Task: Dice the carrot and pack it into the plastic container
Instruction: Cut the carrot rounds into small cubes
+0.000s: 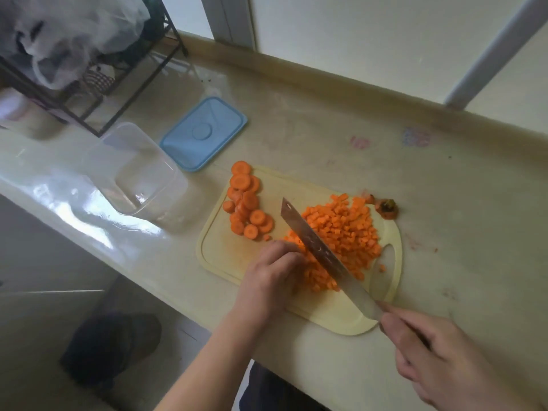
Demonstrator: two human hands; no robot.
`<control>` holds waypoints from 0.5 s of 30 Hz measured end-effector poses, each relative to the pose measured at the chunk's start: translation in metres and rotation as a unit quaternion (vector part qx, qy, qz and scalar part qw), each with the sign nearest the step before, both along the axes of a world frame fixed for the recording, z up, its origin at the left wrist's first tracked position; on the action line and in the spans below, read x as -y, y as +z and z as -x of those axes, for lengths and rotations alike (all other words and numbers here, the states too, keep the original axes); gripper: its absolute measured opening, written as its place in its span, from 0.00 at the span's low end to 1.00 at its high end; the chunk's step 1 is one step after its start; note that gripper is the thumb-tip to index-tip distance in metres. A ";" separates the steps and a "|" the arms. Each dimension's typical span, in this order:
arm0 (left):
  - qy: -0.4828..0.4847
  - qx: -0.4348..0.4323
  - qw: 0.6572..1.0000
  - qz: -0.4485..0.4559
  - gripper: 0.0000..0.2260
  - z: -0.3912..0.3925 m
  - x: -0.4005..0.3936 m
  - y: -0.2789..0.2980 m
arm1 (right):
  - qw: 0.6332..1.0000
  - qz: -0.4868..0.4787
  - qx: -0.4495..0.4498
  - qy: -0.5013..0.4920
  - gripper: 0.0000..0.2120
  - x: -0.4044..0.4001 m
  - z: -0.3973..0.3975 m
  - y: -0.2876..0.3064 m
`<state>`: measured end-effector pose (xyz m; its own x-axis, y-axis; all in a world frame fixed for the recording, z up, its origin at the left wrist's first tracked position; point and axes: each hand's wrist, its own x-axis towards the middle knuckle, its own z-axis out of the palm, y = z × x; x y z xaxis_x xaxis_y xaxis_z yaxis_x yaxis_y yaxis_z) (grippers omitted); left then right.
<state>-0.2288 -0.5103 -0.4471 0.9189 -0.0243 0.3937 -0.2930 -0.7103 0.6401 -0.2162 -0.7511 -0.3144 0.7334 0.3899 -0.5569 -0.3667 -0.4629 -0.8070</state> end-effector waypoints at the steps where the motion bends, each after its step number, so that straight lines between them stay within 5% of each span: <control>1: -0.007 -0.006 1.000 0.012 0.05 -0.003 0.000 0.000 | 1.000 0.011 0.017 -0.004 0.17 0.001 0.000 0.001; 8: -0.139 0.006 0.990 0.003 0.10 -0.001 -0.030 0.021 | 0.969 0.176 0.176 0.007 0.25 0.006 0.005 0.008; 12: -0.061 0.060 0.996 0.040 0.14 -0.007 -0.047 0.045 | 0.906 0.293 0.296 0.071 0.28 0.004 0.017 0.002; 15: -0.098 0.035 0.994 0.028 0.09 -0.021 -0.049 0.069 | 0.894 0.354 0.240 0.133 0.29 -0.005 0.020 0.006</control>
<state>-0.2075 -0.4614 -0.3782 0.8694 -0.1766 0.4615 -0.4671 -0.5986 0.6508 -0.2366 -0.7460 -0.3086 0.8880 0.2611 -0.3786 0.1434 -0.9393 -0.3116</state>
